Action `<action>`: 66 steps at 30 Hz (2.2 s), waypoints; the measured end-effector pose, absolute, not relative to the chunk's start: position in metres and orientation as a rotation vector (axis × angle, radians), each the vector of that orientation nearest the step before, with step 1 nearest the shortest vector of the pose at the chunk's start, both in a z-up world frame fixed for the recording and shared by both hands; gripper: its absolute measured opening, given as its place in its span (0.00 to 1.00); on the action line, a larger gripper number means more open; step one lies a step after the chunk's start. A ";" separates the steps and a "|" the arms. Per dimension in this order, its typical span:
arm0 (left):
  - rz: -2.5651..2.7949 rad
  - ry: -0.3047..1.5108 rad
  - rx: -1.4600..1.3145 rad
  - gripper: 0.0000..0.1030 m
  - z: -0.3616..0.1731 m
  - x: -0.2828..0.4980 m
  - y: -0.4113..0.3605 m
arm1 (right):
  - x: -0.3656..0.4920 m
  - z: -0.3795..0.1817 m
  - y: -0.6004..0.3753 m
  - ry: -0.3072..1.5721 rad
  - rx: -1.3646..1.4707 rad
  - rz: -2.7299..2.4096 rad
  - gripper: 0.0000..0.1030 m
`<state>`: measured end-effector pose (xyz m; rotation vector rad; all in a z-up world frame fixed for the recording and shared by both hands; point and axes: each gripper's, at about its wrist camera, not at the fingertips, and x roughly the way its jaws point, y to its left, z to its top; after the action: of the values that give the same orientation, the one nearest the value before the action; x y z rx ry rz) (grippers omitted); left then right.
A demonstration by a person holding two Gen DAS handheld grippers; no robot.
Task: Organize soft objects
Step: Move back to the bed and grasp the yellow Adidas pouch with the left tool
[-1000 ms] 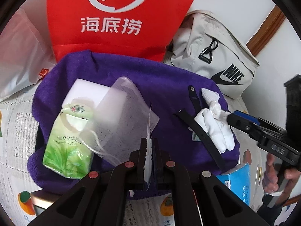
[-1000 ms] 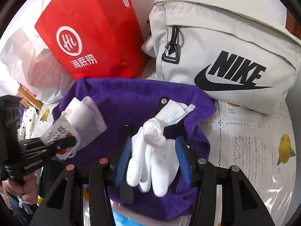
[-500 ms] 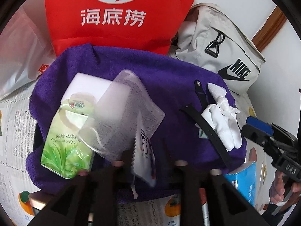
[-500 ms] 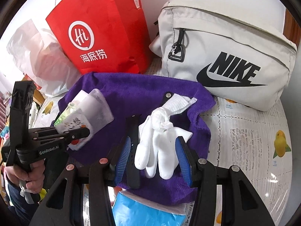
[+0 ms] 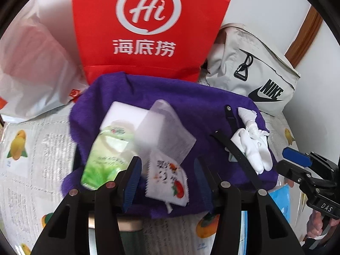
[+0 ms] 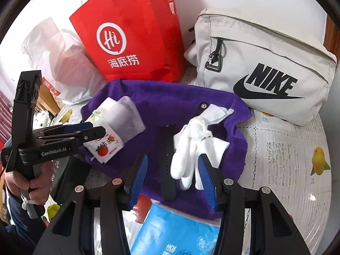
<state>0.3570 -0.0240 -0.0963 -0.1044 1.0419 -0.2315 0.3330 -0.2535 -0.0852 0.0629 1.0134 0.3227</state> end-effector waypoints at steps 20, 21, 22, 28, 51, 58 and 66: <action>-0.156 1.000 -0.121 0.56 -0.071 0.228 0.035 | 0.228 -0.064 -0.199 0.970 0.031 0.435 0.48; -0.153 1.001 -0.124 0.56 -0.072 0.223 0.037 | 0.221 -0.065 -0.195 0.970 0.028 0.443 0.48; -0.147 1.004 -0.127 0.57 -0.073 0.216 0.040 | 0.217 -0.065 -0.193 0.972 0.028 0.449 0.48; -0.123 1.040 -0.137 0.68 -0.091 0.172 0.051 | 0.187 -0.072 -0.177 0.982 0.022 0.499 0.48; -0.181 1.045 -0.258 0.27 -0.153 0.138 0.068 | 0.119 -0.112 -0.168 1.068 0.001 0.493 0.48; -0.202 1.013 -0.245 0.17 -0.138 0.135 0.071 | 0.124 -0.117 -0.163 1.080 0.005 0.493 0.48; -0.136 0.955 -0.273 0.17 -0.118 0.115 0.097 | 0.125 -0.123 -0.143 1.096 0.006 0.544 0.48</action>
<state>0.1149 0.0974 -0.1179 -0.2731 0.9550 -0.1360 0.1255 -0.1428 -0.1234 0.0063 1.0965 0.5443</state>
